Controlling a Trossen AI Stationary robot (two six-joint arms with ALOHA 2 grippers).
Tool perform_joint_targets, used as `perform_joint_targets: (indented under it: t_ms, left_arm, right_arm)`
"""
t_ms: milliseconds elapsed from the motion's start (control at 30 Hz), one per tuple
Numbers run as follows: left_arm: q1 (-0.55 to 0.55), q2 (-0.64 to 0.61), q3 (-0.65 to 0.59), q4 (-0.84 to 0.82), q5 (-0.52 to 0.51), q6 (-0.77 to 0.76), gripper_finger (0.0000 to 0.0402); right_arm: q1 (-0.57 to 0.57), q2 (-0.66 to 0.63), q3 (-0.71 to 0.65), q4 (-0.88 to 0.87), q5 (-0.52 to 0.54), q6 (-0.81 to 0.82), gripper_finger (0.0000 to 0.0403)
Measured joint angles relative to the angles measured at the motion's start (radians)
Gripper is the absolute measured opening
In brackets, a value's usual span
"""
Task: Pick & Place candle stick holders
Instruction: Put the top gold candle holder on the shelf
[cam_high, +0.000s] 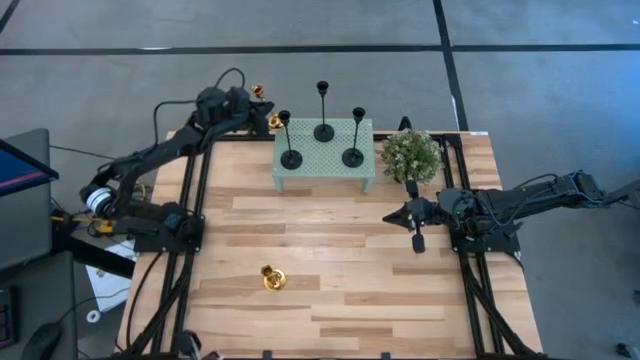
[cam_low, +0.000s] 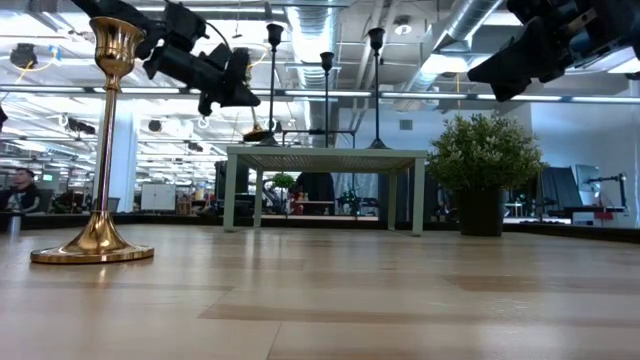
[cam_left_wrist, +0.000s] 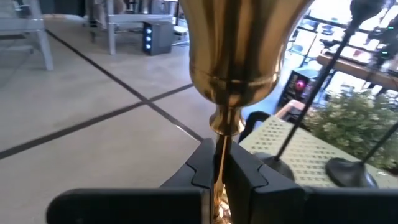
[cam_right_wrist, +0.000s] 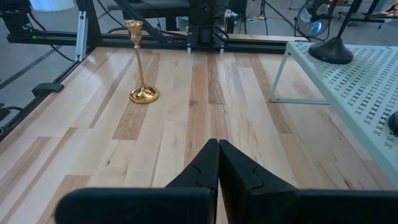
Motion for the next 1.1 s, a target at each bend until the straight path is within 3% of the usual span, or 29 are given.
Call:
perform_joint_targets:
  t_ms: [500,1100]
  left_arm:
    - [-0.017,0.102,0.007,0.068,0.106,0.064,0.0015]
    - [-0.055,0.170,0.007,0.127,0.111,0.214,0.0015]
  right_arm:
    - [0.000,0.000,0.000,0.000,0.000,0.000,0.0000]
    - [0.000,0.000,0.000,0.000,0.000,0.000,0.0000]
